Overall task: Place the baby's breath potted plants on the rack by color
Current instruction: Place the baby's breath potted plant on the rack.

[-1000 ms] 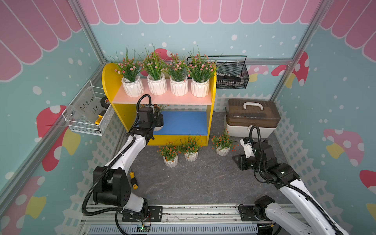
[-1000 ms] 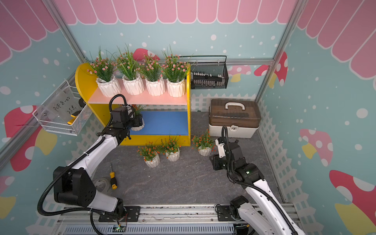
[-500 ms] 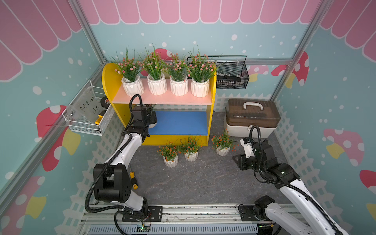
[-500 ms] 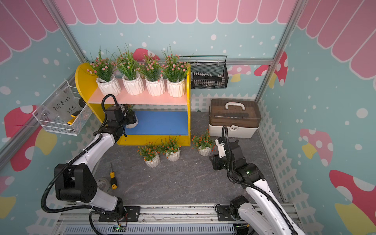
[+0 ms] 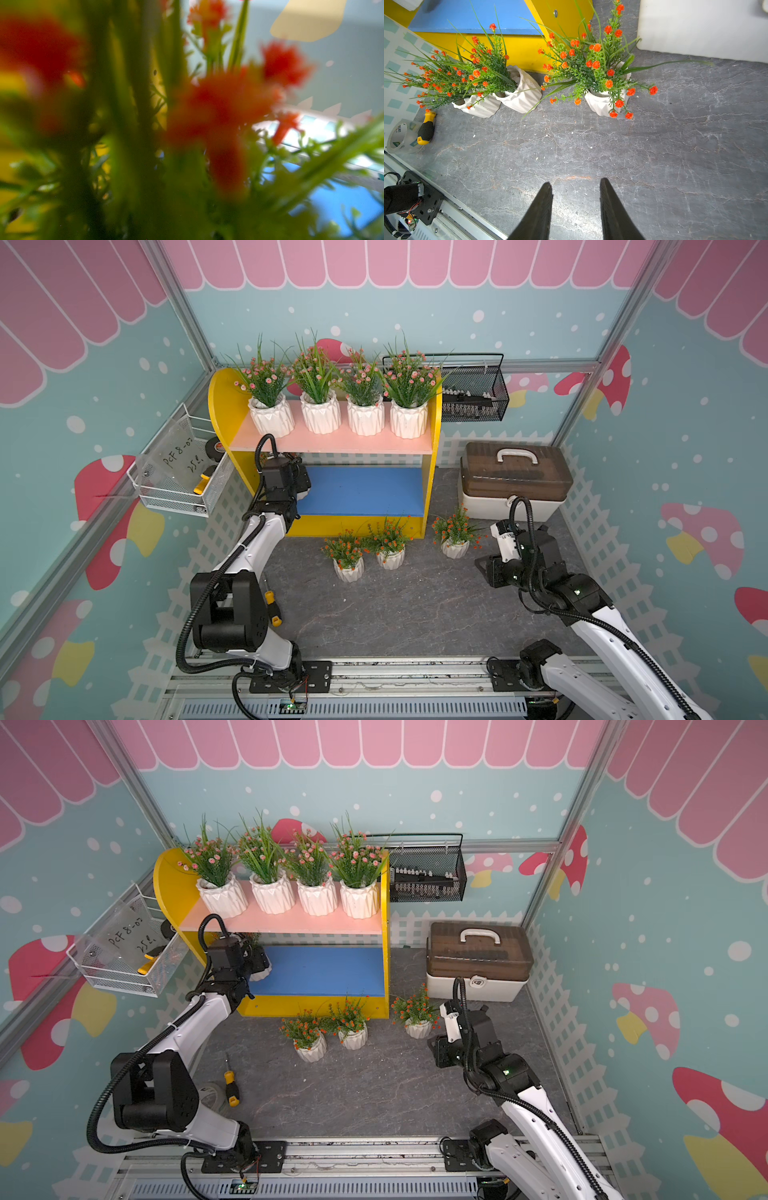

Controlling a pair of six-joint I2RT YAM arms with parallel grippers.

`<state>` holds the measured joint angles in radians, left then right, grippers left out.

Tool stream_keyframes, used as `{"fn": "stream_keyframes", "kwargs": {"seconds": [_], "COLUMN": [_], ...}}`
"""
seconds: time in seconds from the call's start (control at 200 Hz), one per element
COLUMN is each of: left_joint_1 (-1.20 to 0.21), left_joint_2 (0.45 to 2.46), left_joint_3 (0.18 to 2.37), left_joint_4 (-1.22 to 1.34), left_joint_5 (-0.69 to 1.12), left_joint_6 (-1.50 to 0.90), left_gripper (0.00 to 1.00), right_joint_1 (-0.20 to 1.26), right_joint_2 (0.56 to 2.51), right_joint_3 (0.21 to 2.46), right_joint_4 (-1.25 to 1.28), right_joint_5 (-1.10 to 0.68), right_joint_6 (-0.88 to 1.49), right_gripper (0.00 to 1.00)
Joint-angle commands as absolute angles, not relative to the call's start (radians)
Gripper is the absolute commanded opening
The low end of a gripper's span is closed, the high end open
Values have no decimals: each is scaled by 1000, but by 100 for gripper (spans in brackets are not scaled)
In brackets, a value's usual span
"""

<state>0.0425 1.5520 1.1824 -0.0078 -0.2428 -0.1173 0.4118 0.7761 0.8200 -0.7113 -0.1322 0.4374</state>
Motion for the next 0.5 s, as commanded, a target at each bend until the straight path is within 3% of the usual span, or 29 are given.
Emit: {"fn": "stream_keyframes", "kwargs": {"seconds": [0.0, 0.495], "left_joint_1": [55, 89], "left_joint_2": [1547, 1573], "left_joint_3": [1174, 1182], "left_joint_4": [46, 45], "left_joint_5": [-274, -273], "left_joint_6": [-111, -125], "left_gripper": [31, 34], "right_joint_1": [405, 405], "right_joint_2": [761, 749], "right_joint_3": [812, 810], "right_joint_4": [-719, -718], "right_joint_5": [-144, -145], "right_joint_6": [419, 422], "right_gripper": [37, 37]}}
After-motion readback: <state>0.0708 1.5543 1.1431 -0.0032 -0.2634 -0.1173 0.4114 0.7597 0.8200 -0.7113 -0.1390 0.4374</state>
